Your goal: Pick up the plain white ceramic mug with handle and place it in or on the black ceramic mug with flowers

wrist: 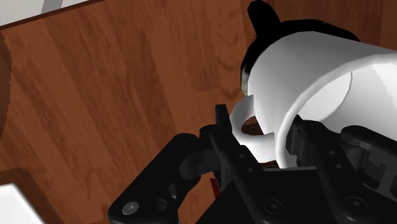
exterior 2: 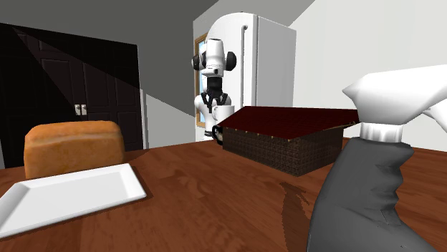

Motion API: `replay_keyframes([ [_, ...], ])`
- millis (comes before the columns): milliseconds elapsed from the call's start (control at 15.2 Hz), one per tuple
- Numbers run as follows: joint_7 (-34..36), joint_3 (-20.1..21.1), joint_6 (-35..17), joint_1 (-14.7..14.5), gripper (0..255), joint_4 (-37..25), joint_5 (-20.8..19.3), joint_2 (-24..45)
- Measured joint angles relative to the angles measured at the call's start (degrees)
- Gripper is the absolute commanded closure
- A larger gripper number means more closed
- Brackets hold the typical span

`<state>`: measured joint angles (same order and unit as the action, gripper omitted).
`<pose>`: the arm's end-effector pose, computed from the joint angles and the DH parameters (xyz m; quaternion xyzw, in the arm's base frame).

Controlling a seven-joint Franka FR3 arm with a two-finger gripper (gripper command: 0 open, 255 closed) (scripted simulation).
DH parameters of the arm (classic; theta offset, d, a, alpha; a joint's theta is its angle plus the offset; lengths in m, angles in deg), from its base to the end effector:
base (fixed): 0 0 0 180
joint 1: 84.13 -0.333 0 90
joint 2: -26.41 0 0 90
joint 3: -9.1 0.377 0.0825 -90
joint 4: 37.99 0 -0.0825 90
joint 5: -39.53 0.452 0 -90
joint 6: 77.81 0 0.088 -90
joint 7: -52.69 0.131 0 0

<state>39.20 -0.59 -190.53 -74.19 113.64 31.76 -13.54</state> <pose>0.3392 -0.1322 0.4515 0.9999 -0.0086 0.0044 0.0101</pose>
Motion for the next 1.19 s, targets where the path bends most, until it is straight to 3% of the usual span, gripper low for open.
replay_keyframes([
  [66,0.00,0.00,-0.01,0.00,0,0.00,0.00,0.01],
  [462,-0.01,-0.01,-0.03,0.00,0,-0.01,0.00,0.01],
  [792,-0.14,0.71,6.90,-0.22,0,-5.59,0.61,-1.43],
  [1188,-0.13,0.81,7.74,-0.30,0,-6.49,0.72,-1.28],
])
